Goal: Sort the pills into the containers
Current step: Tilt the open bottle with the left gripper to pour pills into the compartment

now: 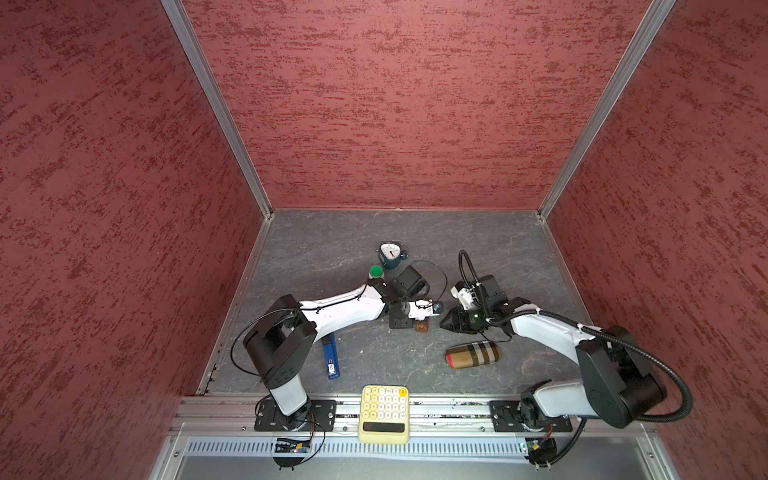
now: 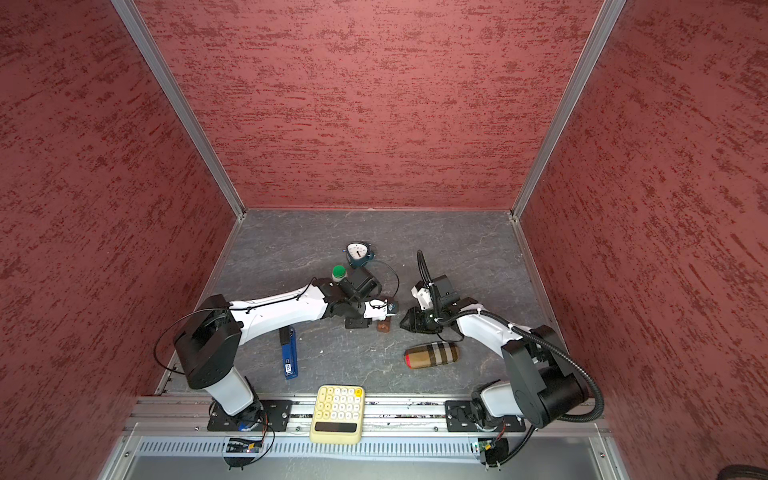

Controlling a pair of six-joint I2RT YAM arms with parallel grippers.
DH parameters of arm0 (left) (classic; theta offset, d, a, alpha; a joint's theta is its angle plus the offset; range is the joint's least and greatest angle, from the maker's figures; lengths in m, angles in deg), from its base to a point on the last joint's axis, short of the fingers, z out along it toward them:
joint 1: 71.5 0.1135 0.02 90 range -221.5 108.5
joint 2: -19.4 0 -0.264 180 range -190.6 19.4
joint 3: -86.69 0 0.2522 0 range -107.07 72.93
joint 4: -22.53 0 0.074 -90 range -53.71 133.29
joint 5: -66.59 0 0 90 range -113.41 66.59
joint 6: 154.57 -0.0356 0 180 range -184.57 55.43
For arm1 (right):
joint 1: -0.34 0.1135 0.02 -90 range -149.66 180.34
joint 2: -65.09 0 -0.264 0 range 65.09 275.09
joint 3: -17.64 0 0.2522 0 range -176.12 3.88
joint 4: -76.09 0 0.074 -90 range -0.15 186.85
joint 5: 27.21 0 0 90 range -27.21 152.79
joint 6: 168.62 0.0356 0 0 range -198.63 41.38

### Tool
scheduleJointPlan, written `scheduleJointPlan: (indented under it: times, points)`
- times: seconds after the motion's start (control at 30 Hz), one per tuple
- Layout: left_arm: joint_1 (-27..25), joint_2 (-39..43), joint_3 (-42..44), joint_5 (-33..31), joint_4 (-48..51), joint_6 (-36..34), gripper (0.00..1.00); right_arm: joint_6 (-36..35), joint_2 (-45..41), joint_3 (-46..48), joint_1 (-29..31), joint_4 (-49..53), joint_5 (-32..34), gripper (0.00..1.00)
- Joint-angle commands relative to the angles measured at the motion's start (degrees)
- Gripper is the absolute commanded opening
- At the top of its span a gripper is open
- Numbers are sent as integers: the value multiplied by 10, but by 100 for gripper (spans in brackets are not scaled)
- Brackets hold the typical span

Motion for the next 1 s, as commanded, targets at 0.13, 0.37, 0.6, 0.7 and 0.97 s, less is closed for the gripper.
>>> scheduleJointPlan:
  times: [0.13,0.37,0.6,0.7,0.97]
  points:
    - [-7,-22,-26,-21,21,-13,0,-8,5,14,4,-22,-4,46]
    - [-11,-32,-45,-30,33,-19,0,-9,11,13,4,-24,-6,46]
    - [-17,-38,-56,-44,45,-25,0,-9,16,13,6,-27,-7,46]
    - [-19,-40,-61,-49,52,-29,0,-9,15,12,5,-27,-7,46]
    - [-22,-52,-69,-61,61,-32,0,-8,16,15,5,-27,-7,46]
